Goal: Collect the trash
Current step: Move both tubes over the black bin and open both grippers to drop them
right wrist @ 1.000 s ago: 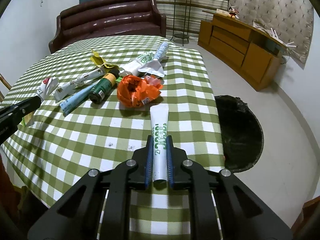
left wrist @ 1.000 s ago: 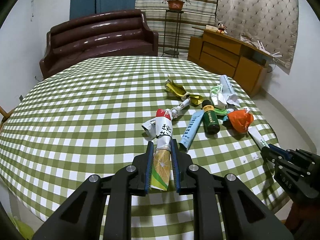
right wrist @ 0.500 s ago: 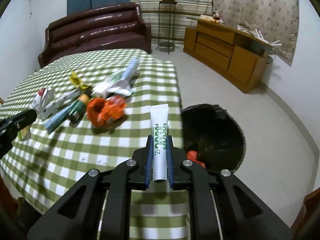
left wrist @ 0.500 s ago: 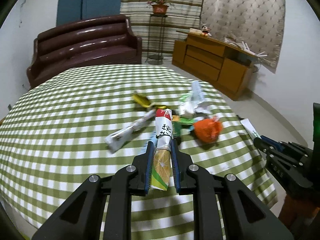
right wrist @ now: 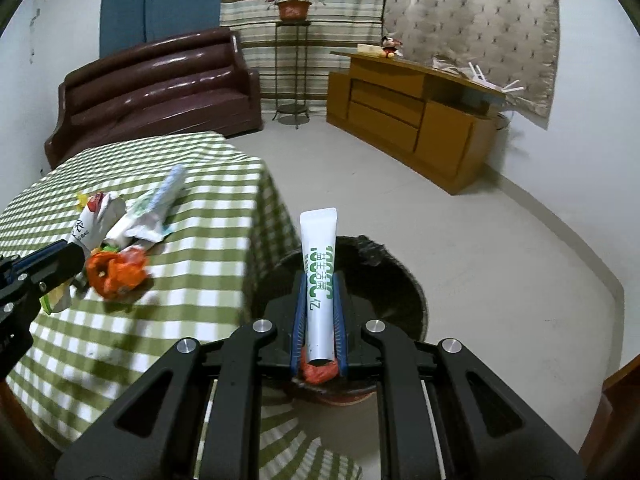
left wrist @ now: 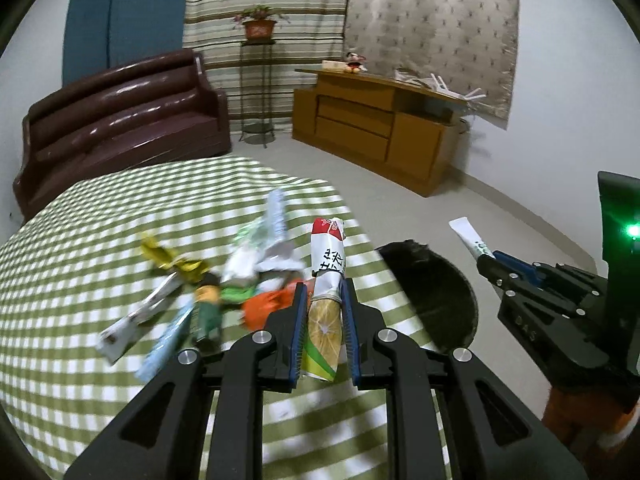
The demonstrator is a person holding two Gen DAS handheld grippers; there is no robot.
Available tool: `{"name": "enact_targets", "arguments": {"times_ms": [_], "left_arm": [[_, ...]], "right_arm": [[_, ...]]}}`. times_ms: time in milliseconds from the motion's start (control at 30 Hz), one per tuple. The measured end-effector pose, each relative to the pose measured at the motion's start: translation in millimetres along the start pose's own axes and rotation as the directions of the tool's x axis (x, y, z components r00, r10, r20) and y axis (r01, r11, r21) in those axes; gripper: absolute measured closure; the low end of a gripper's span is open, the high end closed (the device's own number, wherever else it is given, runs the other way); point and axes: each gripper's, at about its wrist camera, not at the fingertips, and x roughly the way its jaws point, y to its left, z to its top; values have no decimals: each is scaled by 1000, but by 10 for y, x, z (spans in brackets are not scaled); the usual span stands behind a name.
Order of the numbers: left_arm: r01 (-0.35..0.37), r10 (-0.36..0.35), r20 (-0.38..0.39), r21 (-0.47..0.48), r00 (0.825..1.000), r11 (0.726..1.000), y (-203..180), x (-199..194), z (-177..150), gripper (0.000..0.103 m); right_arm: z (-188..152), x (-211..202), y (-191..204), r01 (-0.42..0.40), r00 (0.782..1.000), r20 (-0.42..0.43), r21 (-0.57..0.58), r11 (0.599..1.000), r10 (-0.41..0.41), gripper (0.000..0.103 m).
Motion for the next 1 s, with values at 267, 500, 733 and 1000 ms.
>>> {"name": "enact_targets", "arguments": {"times_ms": [267, 500, 733, 1000], "left_arm": [[20, -19, -19, 48, 1000, 999, -397, 361, 170, 85], [17, -13, -43, 89, 999, 996, -609, 593, 204, 85], [13, -6, -66, 105, 998, 994, -731, 812, 269, 85], [6, 5, -113, 101, 994, 995, -787, 1051, 323, 83]], "right_arm": [[23, 174, -348, 12, 1000, -5, 50, 999, -12, 90], [7, 318, -511, 6, 1000, -17, 76, 997, -5, 90], [43, 503, -602, -5, 1000, -31, 100, 995, 8, 89], [61, 726, -731, -22, 997, -67, 135, 991, 32, 79]]}}
